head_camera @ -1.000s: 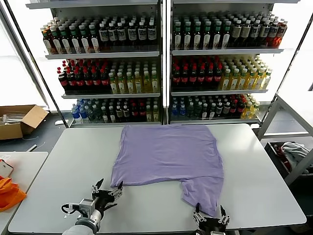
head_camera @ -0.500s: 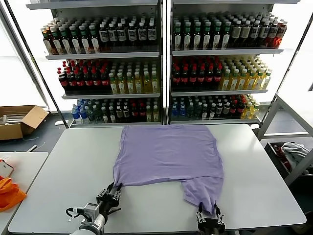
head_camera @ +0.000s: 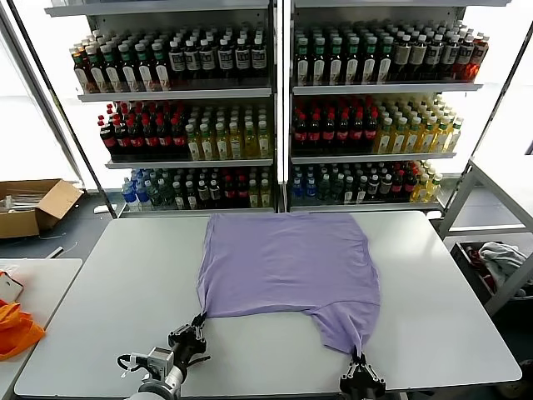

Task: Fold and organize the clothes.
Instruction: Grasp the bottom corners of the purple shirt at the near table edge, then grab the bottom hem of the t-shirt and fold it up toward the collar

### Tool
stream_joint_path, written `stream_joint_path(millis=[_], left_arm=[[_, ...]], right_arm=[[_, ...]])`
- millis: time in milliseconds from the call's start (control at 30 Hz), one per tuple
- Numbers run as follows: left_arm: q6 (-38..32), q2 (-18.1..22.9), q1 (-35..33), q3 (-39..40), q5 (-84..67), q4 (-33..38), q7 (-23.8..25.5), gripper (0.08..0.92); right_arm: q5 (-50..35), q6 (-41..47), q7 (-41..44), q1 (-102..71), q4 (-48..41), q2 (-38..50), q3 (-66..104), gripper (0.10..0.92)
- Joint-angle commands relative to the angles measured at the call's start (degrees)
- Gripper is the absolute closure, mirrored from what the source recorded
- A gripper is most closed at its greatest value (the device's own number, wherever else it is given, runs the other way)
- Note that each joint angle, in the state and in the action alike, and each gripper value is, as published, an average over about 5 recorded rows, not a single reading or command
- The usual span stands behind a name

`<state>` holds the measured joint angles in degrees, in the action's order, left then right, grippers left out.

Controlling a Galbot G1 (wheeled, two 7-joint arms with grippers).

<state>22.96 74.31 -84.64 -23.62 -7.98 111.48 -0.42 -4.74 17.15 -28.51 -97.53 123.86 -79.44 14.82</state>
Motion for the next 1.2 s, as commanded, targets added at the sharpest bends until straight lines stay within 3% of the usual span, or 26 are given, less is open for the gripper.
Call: stream_joint_path(millis=[33, 200, 400, 800, 1200], left_arm=[[-2.28, 0.38, 0.02, -0.56, 1.53, 1.8, -0.1, 0.915], [-5.18, 1.32, 1.41, -1.35, 0.63, 4.24, -0.64, 0.915], [-7.48, 1.45, 5.88, -0.99, -1.54, 3.32, -1.26, 0.915], [-7.69, 0.56, 19.46, 2.3, -7.11, -7.76, -2.45, 0.915], [-7.84, 1.39, 28.54, 4.34, -6.24, -20.45, -3.35, 0.915]], right_arm=[[0.87, -0.94, 0.77, 0.3, 2.25, 0.09, 0.4, 0.917], [5.37, -3.93, 2.43, 2.63, 3.69, -0.59, 1.82, 0.917], [3.37, -3.63, 4.04, 9.12, 1.61, -0.5, 3.57, 0.917], [-1.47, -1.19, 6.57, 29.37, -12.1, 1.02, 5.16, 0.917], [-4.35, 2.3, 8.75, 43.17, -28.66, 1.44, 2.9, 0.917]])
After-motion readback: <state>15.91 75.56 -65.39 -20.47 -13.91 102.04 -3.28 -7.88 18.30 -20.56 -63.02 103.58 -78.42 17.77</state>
